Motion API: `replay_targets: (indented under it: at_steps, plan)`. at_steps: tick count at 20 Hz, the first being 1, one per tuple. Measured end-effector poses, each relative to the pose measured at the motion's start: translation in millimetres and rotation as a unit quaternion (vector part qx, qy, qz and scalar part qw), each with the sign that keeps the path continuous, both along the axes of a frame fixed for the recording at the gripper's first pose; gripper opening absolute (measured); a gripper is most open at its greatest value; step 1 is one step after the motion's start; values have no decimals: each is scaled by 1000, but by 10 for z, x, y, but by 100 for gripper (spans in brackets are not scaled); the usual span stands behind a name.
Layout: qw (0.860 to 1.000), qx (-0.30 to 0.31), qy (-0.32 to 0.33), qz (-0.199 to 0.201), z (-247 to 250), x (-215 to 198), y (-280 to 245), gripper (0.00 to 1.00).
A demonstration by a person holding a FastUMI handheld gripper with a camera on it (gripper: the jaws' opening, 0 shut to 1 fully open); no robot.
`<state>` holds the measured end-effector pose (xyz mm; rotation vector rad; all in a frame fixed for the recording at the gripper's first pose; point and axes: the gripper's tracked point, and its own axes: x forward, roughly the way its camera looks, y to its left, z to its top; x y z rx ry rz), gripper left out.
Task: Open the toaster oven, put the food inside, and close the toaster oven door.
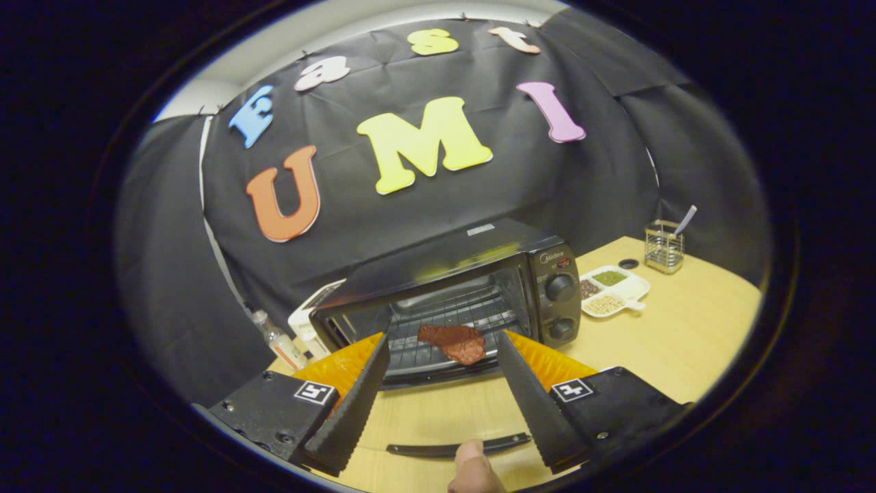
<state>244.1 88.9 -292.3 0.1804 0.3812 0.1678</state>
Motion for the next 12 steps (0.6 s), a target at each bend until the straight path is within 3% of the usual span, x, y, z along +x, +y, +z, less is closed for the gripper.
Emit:
replay_targets:
  at_steps: [4,12]
  plan:
    - [996,-75,30,26,-263,-425,25,100]
    - [985,-107,126,39,-1126,-922,-40,100]
